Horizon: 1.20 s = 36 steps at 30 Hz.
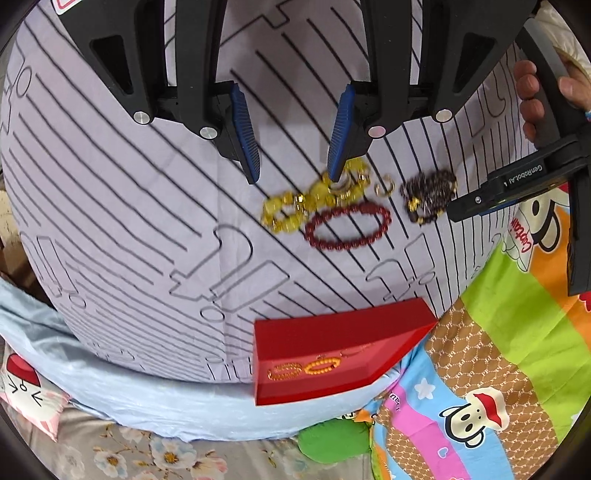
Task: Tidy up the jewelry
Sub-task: 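Lift both open grippers away from the red tray toward the loose jewelry, then lower the right gripper onto the yellow bead bracelet and close it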
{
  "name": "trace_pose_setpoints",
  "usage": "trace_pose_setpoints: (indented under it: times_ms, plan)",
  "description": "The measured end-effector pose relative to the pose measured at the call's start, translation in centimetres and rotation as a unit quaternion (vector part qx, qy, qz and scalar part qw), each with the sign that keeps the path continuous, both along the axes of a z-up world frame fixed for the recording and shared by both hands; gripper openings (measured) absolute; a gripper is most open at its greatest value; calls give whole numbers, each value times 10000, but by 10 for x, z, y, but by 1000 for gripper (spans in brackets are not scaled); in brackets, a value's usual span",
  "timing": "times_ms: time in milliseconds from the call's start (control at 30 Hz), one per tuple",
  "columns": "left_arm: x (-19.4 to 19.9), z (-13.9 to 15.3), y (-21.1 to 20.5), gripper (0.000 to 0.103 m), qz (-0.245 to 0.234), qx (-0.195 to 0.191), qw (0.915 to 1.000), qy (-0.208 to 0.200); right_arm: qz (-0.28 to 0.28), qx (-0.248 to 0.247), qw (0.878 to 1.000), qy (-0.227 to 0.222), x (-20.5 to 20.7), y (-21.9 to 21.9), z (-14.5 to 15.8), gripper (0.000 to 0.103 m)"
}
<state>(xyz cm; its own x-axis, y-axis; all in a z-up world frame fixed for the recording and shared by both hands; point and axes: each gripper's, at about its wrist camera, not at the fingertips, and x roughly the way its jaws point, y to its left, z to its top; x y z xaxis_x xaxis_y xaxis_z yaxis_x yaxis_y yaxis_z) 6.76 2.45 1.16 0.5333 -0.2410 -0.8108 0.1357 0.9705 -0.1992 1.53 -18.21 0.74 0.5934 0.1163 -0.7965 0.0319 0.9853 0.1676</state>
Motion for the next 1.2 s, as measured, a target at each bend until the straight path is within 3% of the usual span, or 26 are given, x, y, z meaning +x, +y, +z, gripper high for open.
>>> trace_pose_setpoints:
  times_ms: [233,533,700,967,1200]
  plan:
    - [-17,-7,-2,65,-52,109,9999,-42,-22,97,9999,68,-7,0,-5,38]
    - [-19,-7,-6,65,-76,233,9997,-49,89,254,9996,34,15,11,-5,37]
    - [-19,-8,-8,65,-102,291,9995,-66,90,230,9997,19,27,15,-7,30]
    - [-19,-8,-8,65,-104,274,9996,-60,119,286,9995,103,27,14,-11,11]
    - [-16,-7,-9,65,-109,198,9997,-17,115,320,9994,30,14,9,-6,9]
